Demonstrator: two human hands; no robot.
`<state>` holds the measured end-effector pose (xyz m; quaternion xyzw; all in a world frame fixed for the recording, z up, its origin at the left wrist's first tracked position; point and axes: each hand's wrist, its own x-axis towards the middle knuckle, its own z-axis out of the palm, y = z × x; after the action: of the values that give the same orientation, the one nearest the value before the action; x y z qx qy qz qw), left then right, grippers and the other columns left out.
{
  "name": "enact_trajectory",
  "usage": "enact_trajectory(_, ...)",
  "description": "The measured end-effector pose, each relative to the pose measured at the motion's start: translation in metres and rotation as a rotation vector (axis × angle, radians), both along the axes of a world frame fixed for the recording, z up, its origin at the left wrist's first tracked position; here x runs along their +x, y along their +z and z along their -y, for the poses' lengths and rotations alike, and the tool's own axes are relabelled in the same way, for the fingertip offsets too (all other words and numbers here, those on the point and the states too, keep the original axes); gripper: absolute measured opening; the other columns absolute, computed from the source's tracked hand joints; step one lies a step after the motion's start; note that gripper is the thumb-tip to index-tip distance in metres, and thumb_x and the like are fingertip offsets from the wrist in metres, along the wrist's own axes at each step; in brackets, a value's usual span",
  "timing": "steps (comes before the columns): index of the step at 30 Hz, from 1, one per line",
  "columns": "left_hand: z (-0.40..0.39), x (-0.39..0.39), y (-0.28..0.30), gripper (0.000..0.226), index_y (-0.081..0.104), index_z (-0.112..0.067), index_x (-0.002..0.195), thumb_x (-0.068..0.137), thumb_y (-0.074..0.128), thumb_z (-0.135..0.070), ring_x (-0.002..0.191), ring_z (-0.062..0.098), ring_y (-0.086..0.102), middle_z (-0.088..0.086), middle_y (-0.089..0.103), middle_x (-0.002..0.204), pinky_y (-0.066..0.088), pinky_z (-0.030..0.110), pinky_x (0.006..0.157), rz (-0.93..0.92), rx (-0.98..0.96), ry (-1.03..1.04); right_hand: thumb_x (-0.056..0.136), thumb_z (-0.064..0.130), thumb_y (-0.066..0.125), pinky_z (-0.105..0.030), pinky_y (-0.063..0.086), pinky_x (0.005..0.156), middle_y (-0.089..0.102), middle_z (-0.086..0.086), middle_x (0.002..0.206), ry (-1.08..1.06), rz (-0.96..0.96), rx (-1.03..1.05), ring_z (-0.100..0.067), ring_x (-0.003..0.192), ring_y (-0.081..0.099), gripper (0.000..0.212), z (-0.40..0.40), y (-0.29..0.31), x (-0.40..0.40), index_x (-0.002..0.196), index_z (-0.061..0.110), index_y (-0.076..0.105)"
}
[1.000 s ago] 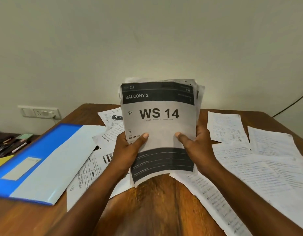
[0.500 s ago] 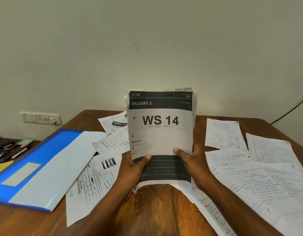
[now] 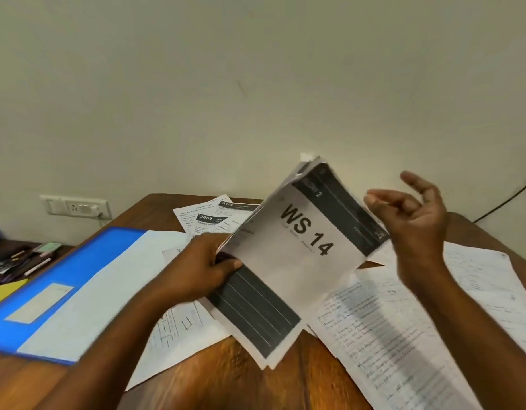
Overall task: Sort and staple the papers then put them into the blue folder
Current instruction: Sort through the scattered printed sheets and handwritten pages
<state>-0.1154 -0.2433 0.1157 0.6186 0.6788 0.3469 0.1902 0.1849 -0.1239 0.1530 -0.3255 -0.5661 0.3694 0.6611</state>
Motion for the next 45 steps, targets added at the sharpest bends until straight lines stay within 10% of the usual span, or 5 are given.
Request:
enact_trajectory(11, -0.002, 0.002, 0.071, 0.023, 0.066, -0.029, 0.111, 0.093, 0.079, -0.024, 0.078, -0.028, 0.056, -0.025, 0.061, 0.086, 0.041, -0.003, 0.064, -0.339, -0.013, -0.16, 0.082, 0.018, 0.081, -0.027, 0.062, 0.065, 0.081, 0.003, 0.09, 0.282, 0.444, -0.126, -0.018, 0.081, 0.079, 0.016, -0.001, 0.004, 0.009, 0.096, 0.02, 0.075)
enact_trajectory(16, 0.005, -0.034, 0.033, 0.055, 0.068, -0.013, 0.127, 0.076, 0.087, -0.016, 0.1, 0.024, 0.078, 0.007, 0.081, 0.108, 0.062, 0.049, 0.093, 0.415, 0.073, -0.027, 0.078, 0.03, 0.079, -0.04, 0.062, 0.079, 0.081, -0.001, 0.097, 0.216, 0.225, -0.236, -0.022, 0.087, 0.078, 0.026, -0.013, -0.029, 0.013, 0.1, 0.02, 0.071)
enact_trajectory(26, 0.002, 0.004, -0.083, 0.115, 0.053, -0.028, 0.131, 0.033, 0.1, -0.064, 0.116, 0.027, 0.071, 0.005, 0.071, 0.124, 0.061, 0.051, 0.095, 0.725, -0.053, 0.127, 0.037, 0.076, 0.092, -0.051, 0.063, 0.085, 0.079, -0.003, 0.108, 0.271, 0.213, -0.317, -0.028, 0.098, 0.077, 0.1, -0.01, -0.096, -0.006, 0.116, 0.02, 0.067)
enact_trajectory(36, 0.002, 0.016, -0.093, 0.051, 0.058, -0.026, 0.127, 0.084, 0.084, -0.023, 0.107, 0.017, 0.072, -0.002, 0.074, 0.116, 0.061, 0.046, 0.096, 0.621, 0.002, 0.225, 0.072, 0.044, 0.09, -0.052, 0.046, 0.112, 0.059, 0.008, 0.136, 0.121, 0.341, -0.38, -0.02, 0.124, 0.057, 0.083, -0.001, -0.102, -0.02, 0.141, 0.028, 0.048)
enact_trajectory(45, 0.011, 0.041, -0.082, 0.042, 0.067, -0.013, 0.118, 0.083, 0.08, 0.004, 0.088, 0.026, 0.08, 0.009, 0.081, 0.099, 0.065, 0.04, 0.071, 1.02, 0.183, 0.346, 0.059, 0.047, 0.097, -0.049, 0.063, 0.085, 0.075, -0.011, 0.12, 0.361, 0.179, -0.551, -0.028, 0.1, 0.075, 0.084, -0.029, -0.094, -0.022, 0.131, 0.02, 0.061)
